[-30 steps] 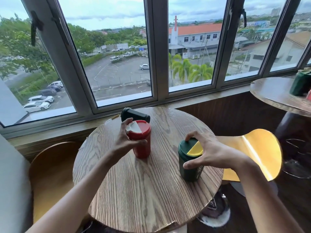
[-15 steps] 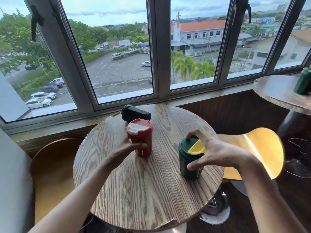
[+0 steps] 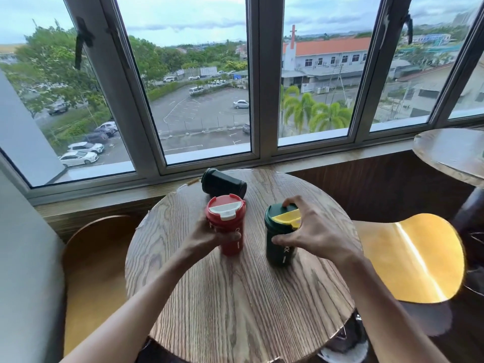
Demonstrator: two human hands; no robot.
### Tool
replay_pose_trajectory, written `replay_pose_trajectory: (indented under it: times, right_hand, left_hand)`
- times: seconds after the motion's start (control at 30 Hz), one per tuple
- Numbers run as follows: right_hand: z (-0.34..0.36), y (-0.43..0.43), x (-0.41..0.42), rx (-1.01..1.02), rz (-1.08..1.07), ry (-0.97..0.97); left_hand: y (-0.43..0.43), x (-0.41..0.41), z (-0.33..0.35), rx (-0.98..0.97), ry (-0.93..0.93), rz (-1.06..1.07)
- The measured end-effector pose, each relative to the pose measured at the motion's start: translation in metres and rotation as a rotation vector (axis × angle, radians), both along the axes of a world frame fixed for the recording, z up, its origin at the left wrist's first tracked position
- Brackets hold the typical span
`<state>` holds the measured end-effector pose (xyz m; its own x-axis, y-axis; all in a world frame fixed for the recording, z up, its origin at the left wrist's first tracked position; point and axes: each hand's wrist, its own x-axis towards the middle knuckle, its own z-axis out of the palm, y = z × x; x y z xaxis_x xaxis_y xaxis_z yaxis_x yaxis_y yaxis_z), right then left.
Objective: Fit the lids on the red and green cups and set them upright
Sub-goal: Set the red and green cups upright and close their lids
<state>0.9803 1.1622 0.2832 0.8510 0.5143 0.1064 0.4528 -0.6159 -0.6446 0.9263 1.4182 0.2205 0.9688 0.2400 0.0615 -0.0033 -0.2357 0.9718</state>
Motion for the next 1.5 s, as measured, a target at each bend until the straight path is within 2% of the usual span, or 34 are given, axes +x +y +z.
replay_pose_trajectory:
  times: [0.13, 0.4, 0.67, 0.97, 1.23, 1.4, 1.5]
  right_hand:
    - [-0.011, 0.028, 0.019, 0.107, -0.058, 0.004]
    - [-0.021, 0.053, 0.034, 0.111, -0.065, -0.041]
    - [-0.025, 0.048, 0.044, 0.101, 0.03, 0.015]
    - [-0.034, 0.046, 0.041, 0.156, 0.026, 0.015]
    - [-0.005, 0.031, 0.046, 0.074, 0.177, 0.184]
    - [0.021, 0.03, 0.047, 0.264, 0.061, 0.176]
    - [0.022, 0.037, 0.064, 0.299, -0.018, 0.12]
  left_hand:
    - [0.0, 0.001, -0.004, -0.034, -0.008, -0.006]
    - [0.008, 0.003, -0.015, 0.007, 0.017, 0.044]
    - [0.005, 0.005, -0.022, 0.036, 0.02, 0.111]
    - [0.0, -0.001, -0.028, 0.029, -0.021, 0.138]
    - [-0.004, -0.017, -0.003, -0.016, -0.059, 0.049]
    - [0.005, -0.012, 0.018, 0.035, -0.109, 0.144]
    - [0.003, -0.007, 0.031, 0.073, -0.125, 0.202]
